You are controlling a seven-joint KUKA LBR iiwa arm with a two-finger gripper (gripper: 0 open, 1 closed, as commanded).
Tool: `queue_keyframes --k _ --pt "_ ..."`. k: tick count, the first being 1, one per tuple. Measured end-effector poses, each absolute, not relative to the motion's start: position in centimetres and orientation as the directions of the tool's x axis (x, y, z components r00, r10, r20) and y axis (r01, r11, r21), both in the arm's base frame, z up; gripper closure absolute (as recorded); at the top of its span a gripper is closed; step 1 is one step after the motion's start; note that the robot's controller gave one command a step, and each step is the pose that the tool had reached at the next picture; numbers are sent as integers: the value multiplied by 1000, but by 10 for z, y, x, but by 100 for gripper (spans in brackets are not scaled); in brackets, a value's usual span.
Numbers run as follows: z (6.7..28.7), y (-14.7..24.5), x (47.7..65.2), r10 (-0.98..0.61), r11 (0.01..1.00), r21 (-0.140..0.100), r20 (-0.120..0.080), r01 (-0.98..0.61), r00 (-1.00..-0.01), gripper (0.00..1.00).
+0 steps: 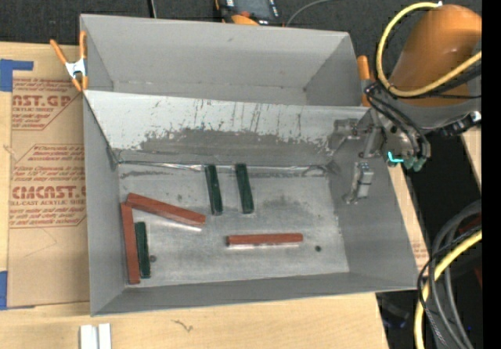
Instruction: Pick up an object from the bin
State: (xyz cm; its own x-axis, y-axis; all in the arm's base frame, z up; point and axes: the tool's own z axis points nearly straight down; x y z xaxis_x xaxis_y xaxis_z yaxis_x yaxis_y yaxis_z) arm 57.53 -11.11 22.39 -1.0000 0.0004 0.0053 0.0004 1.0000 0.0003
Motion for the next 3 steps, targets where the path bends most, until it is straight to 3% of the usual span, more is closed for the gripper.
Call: queue_keyframes --k 1,2,3 --pt "101 -38 532 -11 1000 3 9 -11 -1000 0" --pt "68 -29 520 -109 994 1 3 -109 -994 0" --pt "70 -29 521 -109 994 0 1 -109 -994 100"
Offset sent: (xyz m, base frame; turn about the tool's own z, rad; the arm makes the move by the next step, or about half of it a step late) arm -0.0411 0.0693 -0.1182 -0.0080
